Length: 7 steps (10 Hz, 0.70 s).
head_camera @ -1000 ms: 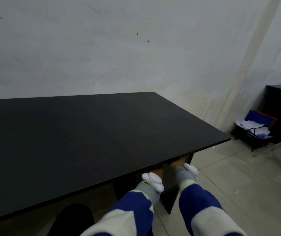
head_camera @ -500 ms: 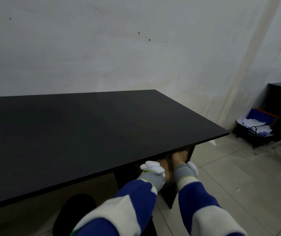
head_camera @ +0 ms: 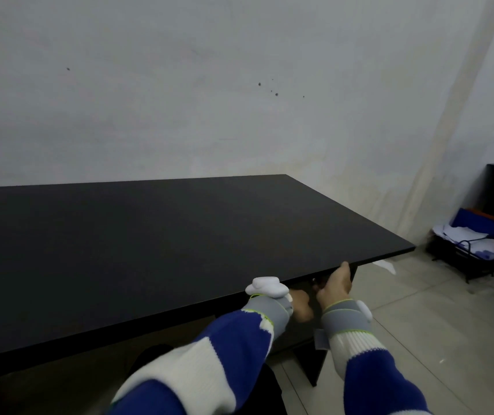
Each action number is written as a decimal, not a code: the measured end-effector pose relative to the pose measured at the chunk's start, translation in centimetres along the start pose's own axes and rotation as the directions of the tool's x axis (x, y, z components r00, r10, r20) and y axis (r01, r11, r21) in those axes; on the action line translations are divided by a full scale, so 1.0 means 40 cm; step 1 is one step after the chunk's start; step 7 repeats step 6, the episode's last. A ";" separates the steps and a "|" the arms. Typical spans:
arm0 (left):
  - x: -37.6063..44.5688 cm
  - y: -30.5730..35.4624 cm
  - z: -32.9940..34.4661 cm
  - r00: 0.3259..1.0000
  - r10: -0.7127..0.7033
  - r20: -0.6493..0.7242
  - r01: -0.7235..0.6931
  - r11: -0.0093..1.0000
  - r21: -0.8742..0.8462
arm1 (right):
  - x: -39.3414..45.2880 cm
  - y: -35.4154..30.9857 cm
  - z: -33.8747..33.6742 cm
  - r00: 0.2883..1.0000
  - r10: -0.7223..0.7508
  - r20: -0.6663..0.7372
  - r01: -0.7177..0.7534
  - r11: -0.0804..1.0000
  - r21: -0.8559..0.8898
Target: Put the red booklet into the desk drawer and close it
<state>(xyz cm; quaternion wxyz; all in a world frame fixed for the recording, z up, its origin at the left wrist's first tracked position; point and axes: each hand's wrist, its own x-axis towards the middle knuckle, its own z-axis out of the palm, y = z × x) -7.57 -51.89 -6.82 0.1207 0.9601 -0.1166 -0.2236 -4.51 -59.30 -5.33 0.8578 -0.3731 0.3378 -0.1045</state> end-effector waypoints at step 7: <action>-0.195 -0.094 -0.229 0.976 0.063 0.210 0.082 0.784 -0.615 | -0.189 -0.014 0.179 0.918 -0.210 0.335 0.377 0.723 -0.579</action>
